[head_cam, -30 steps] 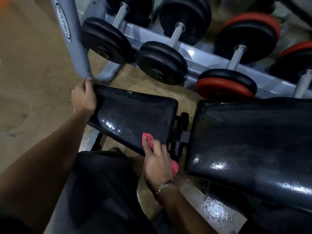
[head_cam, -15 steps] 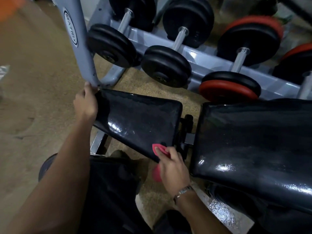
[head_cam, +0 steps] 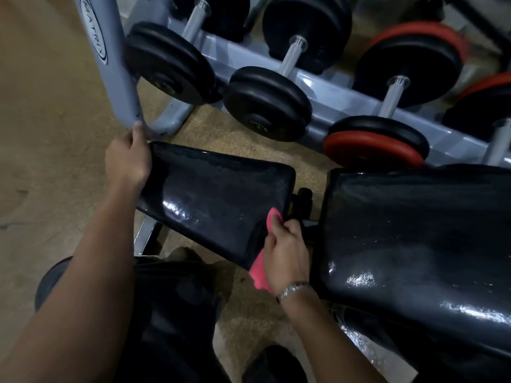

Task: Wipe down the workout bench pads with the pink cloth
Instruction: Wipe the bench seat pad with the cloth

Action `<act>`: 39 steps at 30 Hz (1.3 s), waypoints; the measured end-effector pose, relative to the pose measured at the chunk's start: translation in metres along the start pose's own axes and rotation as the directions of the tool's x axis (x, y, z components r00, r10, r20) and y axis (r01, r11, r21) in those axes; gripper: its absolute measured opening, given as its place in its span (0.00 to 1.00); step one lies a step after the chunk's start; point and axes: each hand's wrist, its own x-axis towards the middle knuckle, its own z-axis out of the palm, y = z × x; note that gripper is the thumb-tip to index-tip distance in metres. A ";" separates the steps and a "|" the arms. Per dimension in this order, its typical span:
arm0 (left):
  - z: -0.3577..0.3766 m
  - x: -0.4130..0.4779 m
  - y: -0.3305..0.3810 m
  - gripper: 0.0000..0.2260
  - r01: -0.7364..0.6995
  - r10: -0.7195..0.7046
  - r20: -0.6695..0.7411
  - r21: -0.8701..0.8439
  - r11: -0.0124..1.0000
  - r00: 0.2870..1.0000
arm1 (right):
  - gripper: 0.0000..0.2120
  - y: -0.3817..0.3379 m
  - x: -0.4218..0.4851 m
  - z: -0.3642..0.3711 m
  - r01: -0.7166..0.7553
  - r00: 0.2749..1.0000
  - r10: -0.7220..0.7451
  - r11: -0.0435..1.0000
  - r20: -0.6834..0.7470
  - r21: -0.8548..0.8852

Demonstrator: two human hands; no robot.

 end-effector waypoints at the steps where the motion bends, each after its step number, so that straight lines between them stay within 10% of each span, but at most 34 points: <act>1: 0.001 -0.001 0.002 0.31 -0.011 0.011 0.004 0.009 1.000 1.000 | 0.28 -0.009 0.005 -0.001 -0.030 0.999 0.030 0.999 0.020 -0.010; 7: 0.000 0.005 -0.004 0.34 -0.019 0.019 0.003 -0.010 1.000 1.000 | 0.52 0.002 0.000 -0.010 0.191 0.947 -0.114 0.952 0.302 -0.238; 13: 0.002 0.004 -0.003 0.36 -0.079 0.079 0.015 0.035 0.996 0.997 | 0.31 -0.020 0.048 -0.012 0.027 0.998 -0.010 0.968 0.067 -0.248; 39: 0.005 0.007 -0.001 0.34 -0.073 0.071 0.035 0.063 0.995 0.997 | 0.19 -0.001 0.098 -0.022 0.258 0.964 -0.263 0.961 -0.046 -0.096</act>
